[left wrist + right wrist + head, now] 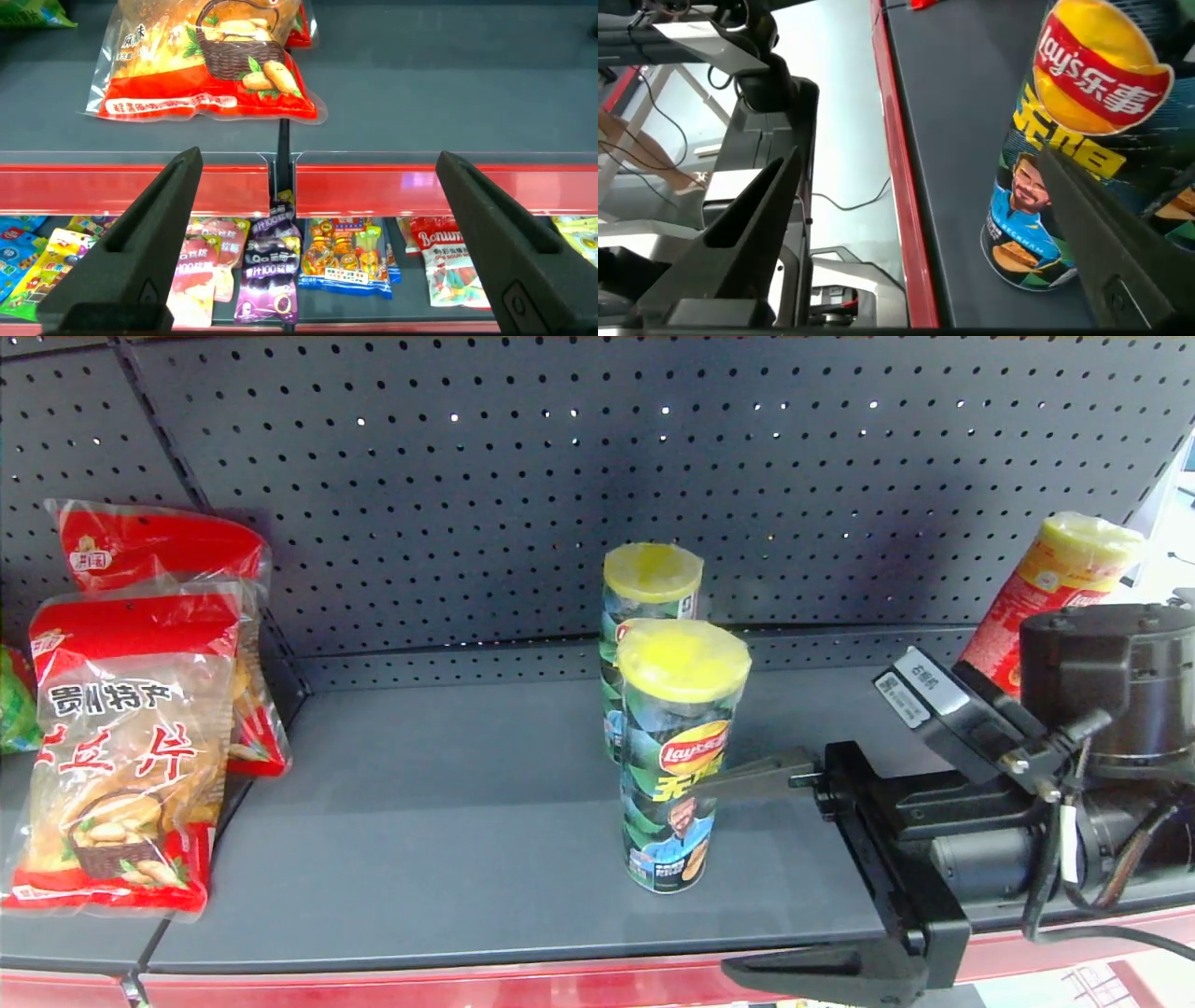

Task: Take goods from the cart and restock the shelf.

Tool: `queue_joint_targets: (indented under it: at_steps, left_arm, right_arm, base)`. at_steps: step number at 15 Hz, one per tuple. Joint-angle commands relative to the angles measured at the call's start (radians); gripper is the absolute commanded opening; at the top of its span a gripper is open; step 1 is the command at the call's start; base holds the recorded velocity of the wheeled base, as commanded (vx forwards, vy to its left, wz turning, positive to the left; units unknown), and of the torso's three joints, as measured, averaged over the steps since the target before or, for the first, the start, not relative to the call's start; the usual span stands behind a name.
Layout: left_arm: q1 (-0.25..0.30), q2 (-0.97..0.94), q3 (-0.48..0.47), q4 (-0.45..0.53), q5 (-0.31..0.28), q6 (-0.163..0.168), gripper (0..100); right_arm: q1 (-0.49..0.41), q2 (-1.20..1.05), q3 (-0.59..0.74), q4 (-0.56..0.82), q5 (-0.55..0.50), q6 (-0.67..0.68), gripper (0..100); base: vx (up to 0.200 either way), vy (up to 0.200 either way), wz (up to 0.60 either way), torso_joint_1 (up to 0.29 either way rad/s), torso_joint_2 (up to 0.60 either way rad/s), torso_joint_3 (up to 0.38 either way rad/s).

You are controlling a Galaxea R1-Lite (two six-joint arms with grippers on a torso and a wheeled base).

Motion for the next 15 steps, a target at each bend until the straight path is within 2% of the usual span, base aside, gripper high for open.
queue_joint_targets:
  at_steps: [1,8,11,15]
  left_arm:
    - [-0.001,0.001,-0.001,0.0,0.0,-0.001,100]
    - [-0.001,0.001,-0.001,0.0,0.0,0.001,100]
    - [-0.001,0.001,0.0,0.0,0.002,0.001,100]
    - [0.0,0.001,-0.001,0.0,0.0,-0.001,100]
  right_arm:
    - [0.0,-0.029,0.025,0.0,0.0,-0.001,100]
    - [0.009,-0.05,0.053,0.001,-0.004,0.001,100]
    - [-0.037,-0.114,0.158,0.001,-0.009,0.002,100]
    - [-0.138,-0.091,0.125,0.001,-0.015,-0.001,100]
  base:
    - [0.0,0.0,0.0,0.0,0.0,0.0]
    - [0.0,0.0,0.0,0.0,0.0,0.0]
    - [0.0,0.0,0.0,0.0,0.0,0.0]
    - [0.0,0.0,0.0,0.0,0.0,0.0]
